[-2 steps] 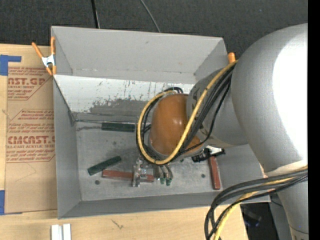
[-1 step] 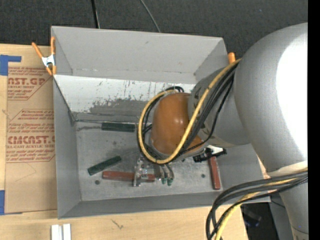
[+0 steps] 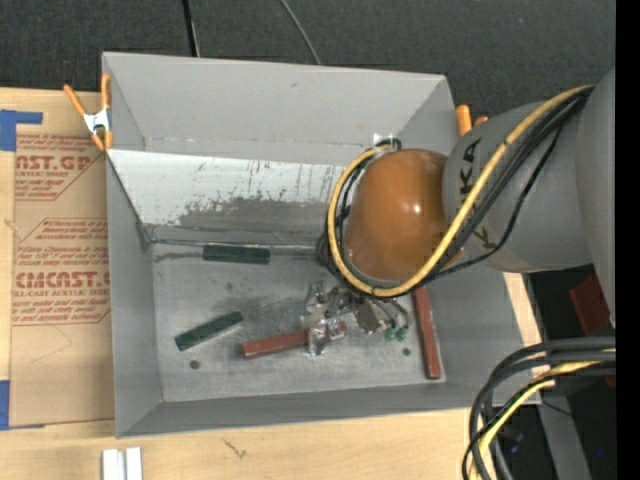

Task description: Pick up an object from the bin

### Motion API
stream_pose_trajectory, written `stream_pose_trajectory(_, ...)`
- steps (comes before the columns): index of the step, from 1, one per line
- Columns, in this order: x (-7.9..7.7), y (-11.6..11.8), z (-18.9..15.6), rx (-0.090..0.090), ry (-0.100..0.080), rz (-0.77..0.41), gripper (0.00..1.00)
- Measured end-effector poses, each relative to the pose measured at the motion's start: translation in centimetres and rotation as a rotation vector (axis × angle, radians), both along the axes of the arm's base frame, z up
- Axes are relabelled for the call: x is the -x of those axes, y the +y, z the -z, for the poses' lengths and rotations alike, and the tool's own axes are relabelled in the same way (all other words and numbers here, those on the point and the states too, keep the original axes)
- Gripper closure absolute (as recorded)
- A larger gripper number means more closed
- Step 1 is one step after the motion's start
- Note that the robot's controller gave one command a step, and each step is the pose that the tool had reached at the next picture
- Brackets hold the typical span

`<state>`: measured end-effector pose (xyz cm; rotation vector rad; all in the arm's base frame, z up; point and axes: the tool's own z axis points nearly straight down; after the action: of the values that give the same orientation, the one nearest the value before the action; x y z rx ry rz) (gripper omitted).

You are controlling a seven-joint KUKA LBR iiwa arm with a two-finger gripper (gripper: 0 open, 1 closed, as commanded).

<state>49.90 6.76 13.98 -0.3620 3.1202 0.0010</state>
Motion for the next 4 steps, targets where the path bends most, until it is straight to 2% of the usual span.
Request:
stream_pose_trajectory(1,0.0,0.0,0.0,0.0,0.0,0.0,1.0)
stream_pose_trajectory(2,0.0,-0.6,-7.8,0.0,-0.001,-0.014,1.0)
stream_pose_trajectory(3,0.0,-0.6,-7.8,0.0,-0.001,-0.014,0.0)
stream_pose_trajectory(4,0.0,-0.6,-7.8,0.0,-0.001,-0.014,0.0)
